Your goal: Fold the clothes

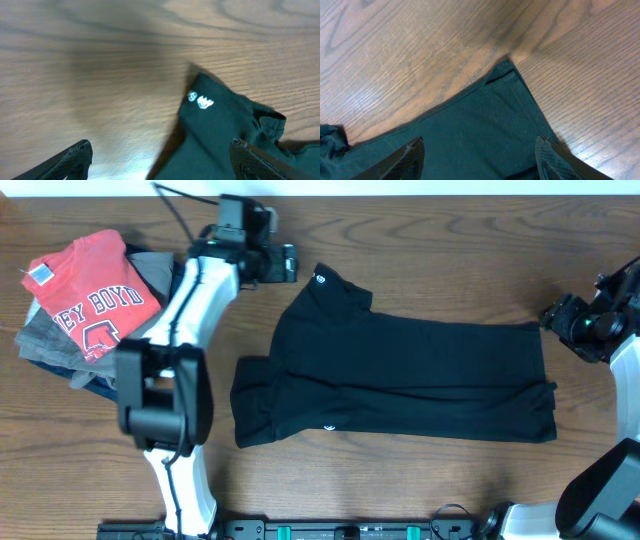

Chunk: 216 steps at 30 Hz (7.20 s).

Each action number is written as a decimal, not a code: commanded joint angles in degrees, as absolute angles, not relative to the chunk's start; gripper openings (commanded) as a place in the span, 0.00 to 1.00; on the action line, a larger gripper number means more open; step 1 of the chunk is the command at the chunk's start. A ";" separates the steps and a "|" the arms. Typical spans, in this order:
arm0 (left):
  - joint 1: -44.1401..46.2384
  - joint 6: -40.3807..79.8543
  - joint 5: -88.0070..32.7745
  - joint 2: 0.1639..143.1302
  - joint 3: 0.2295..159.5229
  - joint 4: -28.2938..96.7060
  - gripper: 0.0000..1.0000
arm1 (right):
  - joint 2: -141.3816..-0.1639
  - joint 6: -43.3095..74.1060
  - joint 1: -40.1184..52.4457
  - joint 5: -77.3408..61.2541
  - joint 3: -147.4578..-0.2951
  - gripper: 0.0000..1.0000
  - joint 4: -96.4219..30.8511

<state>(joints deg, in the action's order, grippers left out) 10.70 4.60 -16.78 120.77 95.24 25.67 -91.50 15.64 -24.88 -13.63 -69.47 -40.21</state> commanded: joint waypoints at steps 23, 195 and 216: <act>18.46 3.25 -17.54 134.76 97.03 4.62 0.89 | -91.48 14.70 -23.92 -10.72 -69.60 0.69 -43.09; 31.79 21.76 -0.27 107.50 72.86 49.78 0.47 | -93.56 22.46 -20.97 12.47 -68.55 0.10 -55.16; 31.75 21.76 0.05 107.50 72.84 53.78 0.59 | -93.84 8.49 -21.04 -4.60 -68.49 0.39 -65.58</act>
